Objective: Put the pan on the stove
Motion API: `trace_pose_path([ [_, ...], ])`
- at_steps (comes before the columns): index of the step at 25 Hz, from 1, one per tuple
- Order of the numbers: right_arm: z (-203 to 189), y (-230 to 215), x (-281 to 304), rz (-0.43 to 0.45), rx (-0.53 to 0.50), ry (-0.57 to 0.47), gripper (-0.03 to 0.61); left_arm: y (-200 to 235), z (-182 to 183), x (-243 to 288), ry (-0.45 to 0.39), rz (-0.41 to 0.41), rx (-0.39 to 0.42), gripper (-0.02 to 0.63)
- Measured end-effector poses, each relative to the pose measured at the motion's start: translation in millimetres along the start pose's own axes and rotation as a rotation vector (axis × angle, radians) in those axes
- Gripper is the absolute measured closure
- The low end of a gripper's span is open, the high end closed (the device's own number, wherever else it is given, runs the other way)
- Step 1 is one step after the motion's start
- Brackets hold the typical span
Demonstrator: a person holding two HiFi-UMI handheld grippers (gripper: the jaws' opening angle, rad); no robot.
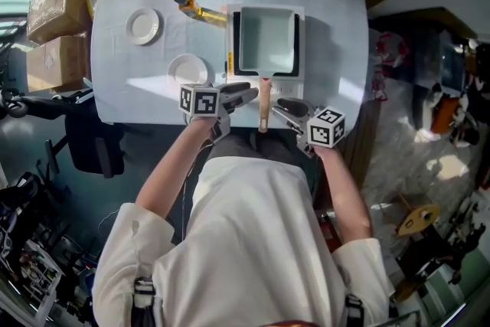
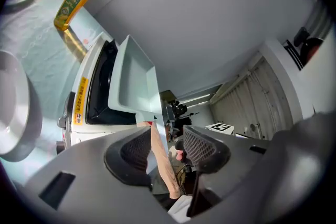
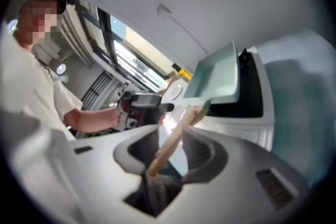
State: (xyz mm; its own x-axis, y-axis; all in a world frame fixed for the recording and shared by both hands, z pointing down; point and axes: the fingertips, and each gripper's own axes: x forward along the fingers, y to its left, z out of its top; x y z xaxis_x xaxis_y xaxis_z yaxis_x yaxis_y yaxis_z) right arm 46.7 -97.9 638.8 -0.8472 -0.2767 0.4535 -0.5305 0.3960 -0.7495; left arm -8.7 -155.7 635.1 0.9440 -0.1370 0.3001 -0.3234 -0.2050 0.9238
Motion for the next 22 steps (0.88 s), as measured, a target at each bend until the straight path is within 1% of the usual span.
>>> trace_pose_path([
  [2,8,5,-4,-0.021,-0.029,-0.032,0.447,-8,6,-5,-0.009,0.019,0.071,0.429],
  [3,12,7,-6,-0.035,-0.047,-0.048,0.466,-14,8,-7,-0.019,0.022,0.107,0.458],
  [5,21,12,-12,-0.067,-0.086,-0.081,0.494,-27,11,-13,-0.044,0.013,0.168,0.501],
  [7,31,18,-18,-0.095,-0.121,-0.113,0.514,-38,16,-21,-0.075,0.015,0.216,0.545],
  [10,39,27,-25,-0.122,-0.170,-0.137,0.529,-50,20,-29,-0.121,0.032,0.263,0.586],
  [13,44,32,-31,-0.143,-0.229,-0.145,0.538,-59,21,-32,-0.159,0.057,0.312,0.591],
  [18,43,38,-49,-0.196,-0.321,-0.167,0.543,-81,10,-34,-0.226,0.122,0.428,0.591],
  [22,38,48,-67,-0.225,-0.381,-0.204,0.543,-100,-3,-44,-0.301,0.173,0.478,0.591],
])
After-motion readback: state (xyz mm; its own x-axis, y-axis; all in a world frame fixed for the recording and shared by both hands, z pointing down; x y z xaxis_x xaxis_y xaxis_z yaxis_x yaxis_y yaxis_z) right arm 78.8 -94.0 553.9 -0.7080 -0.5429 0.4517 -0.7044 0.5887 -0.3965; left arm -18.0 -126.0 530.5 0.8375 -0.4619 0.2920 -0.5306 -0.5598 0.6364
